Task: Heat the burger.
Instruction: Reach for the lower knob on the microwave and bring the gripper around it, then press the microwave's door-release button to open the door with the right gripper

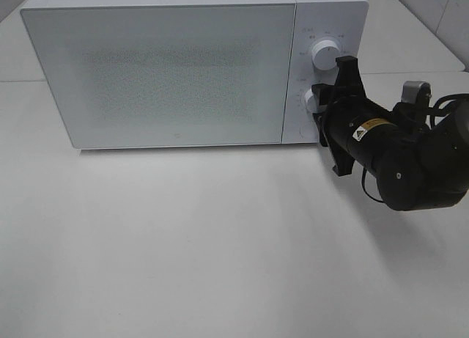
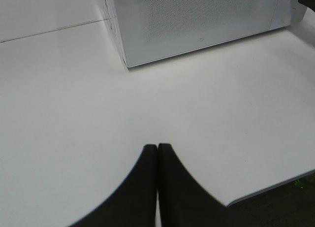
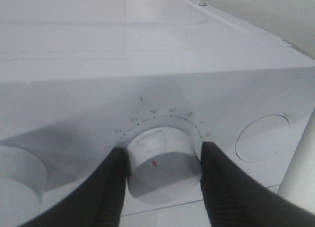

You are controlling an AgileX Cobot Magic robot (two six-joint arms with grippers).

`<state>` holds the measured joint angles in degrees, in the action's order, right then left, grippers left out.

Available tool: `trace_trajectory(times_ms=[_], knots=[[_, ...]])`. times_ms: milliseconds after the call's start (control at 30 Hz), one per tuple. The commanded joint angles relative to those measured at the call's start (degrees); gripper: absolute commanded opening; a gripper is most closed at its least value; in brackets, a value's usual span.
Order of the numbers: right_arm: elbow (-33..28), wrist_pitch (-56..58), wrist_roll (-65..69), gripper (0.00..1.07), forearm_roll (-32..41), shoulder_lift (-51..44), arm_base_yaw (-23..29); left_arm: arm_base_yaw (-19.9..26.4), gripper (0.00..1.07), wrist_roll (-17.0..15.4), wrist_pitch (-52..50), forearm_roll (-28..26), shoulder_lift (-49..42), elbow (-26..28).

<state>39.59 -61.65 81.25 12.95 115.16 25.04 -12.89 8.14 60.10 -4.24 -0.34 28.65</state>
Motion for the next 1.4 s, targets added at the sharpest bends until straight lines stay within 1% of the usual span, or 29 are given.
trace_trajectory(times_ms=[33,167,467,533,567,600,633,667,700,733,767,800,833,867,900,933,967,1000,1033,1067,1100,1267,1333,1400], knots=[[1.49,-5.84,4.93,0.0,-4.93,-0.86,0.17,0.17,0.0,-0.11,-0.86,-0.57,-1.09,-0.23],[1.49,-5.84,8.37,0.0,-4.93,-0.86,0.17,0.17,0.0,-0.11,-0.86,-0.57,-1.09,-0.23],[1.49,-5.84,6.36,0.0,-4.93,-0.86,0.17,0.17,0.0,-0.11,-0.86,-0.57,-1.09,-0.23],[1.43,-5.84,5.67,0.01,-4.93,-0.86,0.17,0.17,0.0,-0.11,-0.86,-0.57,-1.09,-0.23],[1.43,-5.79,5.39,0.04,-4.93,-0.86,0.17,0.17,0.0,-0.11,-0.86,-0.57,-1.09,-0.23],[1.43,-5.79,5.33,0.09,-4.93,-0.86,0.17,0.17,0.0,-0.11,-0.86,-0.57,-1.09,-0.23],[1.43,-5.79,5.33,0.09,-4.93,-0.86,0.17,0.17,0.0,-0.11,-0.86,-0.57,-1.09,-0.23],[1.43,-5.79,5.33,0.18,-4.76,-0.86,0.17,0.17,0.0,-0.11,-0.86,-0.57,-1.09,-0.23],[1.43,-5.79,5.33,0.22,-4.53,-0.86,0.17,0.17,0.0,-0.11,-0.86,-0.57,-1.09,-0.23],[1.43,-5.79,5.33,0.22,-4.53,-0.86,0.17,0.17,0.0,-0.11,-0.86,-0.57,-1.09,-0.23],[1.43,-5.79,5.33,0.33,-4.24,-0.86,0.17,0.17,0.0,-0.11,-0.86,-0.57,-1.09,-0.23],[1.43,-5.79,5.33,0.33,-4.24,-0.86,0.17,0.17,0.0,-0.11,-0.86,-0.57,-1.09,-0.23],[1.43,-5.79,5.33,0.45,-4.24,-0.86,0.17,0.17,0.0,-0.11,-0.86,-0.57,-1.09,-0.23],[1.43,-5.79,5.33,0.5,-4.24,-0.86,0.17,0.17,0.0,-0.11,-0.86,-0.57,-1.09,-0.23],[1.43,-5.79,5.33,0.5,-4.24,-0.86,0.17,0.17,0.0,-0.11,-0.86,-0.57,-1.09,-0.23],[1.43,-5.56,5.33,0.61,-4.24,-0.86,0.17,0.17,0.0,-0.11,-0.86,-0.57,-1.09,-0.23],[1.43,-5.56,5.33,0.64,-4.24,-0.86,0.17,0.17,0.0,-0.11,-0.86,-0.57,-1.09,-0.23],[1.43,-5.56,5.33,0.64,-4.24,-0.86,0.17,0.17,0.0,-0.11,-0.86,-0.57,-1.09,-0.23],[1.43,-5.56,5.33,0.7,-4.3,-0.86,0.17,0.17,0.0,-0.11,-0.86,-0.57,-1.09,-0.23],[1.43,-5.56,5.33,0.7,-4.3,-0.86,0.17,0.17,0.0,-0.11,-0.86,-0.57,-1.09,-0.23],[1.43,-5.56,5.33,0.72,-4.3,-0.86,0.17,0.17,0.0,-0.11,-0.86,-0.57,-1.09,-0.23],[1.43,-4.93,5.33,0.72,-5.1,-1.43,0.17,0.17,0.0,-0.11,-0.86,-0.57,-1.09,-0.23],[1.38,-4.18,5.27,0.72,-6.42,-1.55,0.17,0.17,0.0,-0.11,-0.86,-0.57,-1.09,-0.23],[1.38,-3.95,4.7,0.72,-9.91,-1.83,0.17,0.17,0.0,-0.11,-0.86,-0.57,-1.09,-0.23]])
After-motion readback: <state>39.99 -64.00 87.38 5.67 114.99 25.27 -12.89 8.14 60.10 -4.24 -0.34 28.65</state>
